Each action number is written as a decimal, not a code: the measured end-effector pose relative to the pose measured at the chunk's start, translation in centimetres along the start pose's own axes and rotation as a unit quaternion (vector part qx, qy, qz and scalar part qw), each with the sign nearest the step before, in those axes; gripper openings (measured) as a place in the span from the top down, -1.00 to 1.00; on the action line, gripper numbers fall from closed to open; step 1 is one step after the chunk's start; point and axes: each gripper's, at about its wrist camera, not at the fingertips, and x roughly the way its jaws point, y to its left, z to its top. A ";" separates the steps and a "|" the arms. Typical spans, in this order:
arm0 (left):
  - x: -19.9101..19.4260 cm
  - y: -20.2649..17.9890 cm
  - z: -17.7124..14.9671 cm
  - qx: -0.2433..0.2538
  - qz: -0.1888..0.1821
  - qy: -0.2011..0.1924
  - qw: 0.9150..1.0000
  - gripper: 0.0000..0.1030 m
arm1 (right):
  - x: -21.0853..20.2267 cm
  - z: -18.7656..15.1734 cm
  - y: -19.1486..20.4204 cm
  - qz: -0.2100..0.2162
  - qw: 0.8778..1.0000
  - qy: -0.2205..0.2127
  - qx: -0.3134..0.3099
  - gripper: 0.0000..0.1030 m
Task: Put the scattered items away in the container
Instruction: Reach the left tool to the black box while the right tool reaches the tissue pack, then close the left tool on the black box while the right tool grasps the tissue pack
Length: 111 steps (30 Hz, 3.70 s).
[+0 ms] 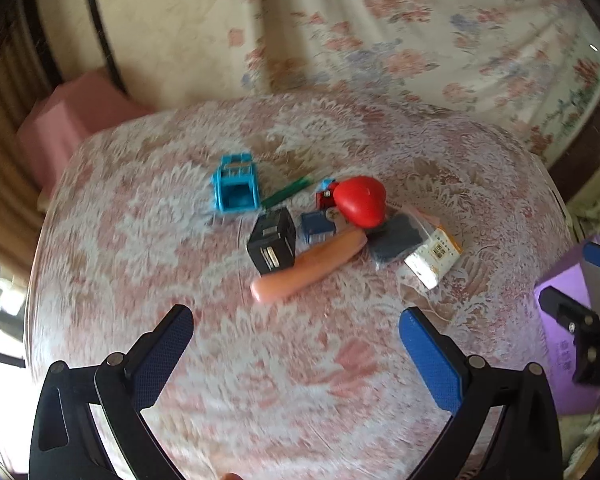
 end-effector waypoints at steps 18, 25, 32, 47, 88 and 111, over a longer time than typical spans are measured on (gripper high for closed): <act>10.0 5.6 0.6 -0.032 -0.143 0.050 0.988 -0.86 | 6.6 -3.2 1.1 0.021 0.993 0.045 0.111 -0.71; 13.2 4.7 2.7 -0.045 -0.127 0.071 0.988 -0.85 | 7.6 -2.6 2.0 0.021 0.992 0.038 0.119 -0.61; 16.3 5.3 3.0 -0.087 -0.150 0.100 0.980 -0.46 | 9.1 -2.1 1.2 0.031 0.988 0.043 0.146 -0.61; 17.0 6.2 3.1 -0.095 -0.151 0.098 0.979 -0.04 | 14.2 0.4 0.2 0.088 0.963 0.067 0.244 -0.41; 17.9 8.9 0.7 -0.057 -0.089 0.109 0.988 -0.05 | 18.4 2.7 -2.4 0.002 0.949 0.101 0.298 -0.28; 18.7 8.3 1.3 -0.070 -0.077 0.111 0.988 -0.07 | 17.9 -1.0 -2.8 0.012 0.962 0.100 0.252 -0.18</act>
